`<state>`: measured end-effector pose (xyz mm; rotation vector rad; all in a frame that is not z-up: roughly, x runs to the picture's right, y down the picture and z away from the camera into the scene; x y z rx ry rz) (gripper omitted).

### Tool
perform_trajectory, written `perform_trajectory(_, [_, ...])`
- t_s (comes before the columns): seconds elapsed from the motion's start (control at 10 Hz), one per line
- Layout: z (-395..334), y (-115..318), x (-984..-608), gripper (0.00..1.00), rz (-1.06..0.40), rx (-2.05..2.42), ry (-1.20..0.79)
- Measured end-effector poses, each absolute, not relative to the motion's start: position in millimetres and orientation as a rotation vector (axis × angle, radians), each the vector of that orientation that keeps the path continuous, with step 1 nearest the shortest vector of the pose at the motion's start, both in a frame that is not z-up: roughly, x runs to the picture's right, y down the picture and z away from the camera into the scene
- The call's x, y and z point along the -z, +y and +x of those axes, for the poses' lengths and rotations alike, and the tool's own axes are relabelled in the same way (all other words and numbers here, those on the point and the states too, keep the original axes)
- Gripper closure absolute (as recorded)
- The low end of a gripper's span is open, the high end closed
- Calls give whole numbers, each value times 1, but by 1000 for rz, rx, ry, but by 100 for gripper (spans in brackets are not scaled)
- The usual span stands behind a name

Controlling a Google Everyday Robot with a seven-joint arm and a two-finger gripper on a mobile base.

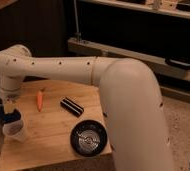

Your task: Place the white sponge in the ceramic cup

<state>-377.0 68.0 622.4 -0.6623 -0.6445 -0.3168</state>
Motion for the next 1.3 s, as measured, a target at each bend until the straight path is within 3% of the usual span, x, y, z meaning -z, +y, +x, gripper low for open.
perform_trajectory(1.3, [-400,111,-635,100,-716,517,-680])
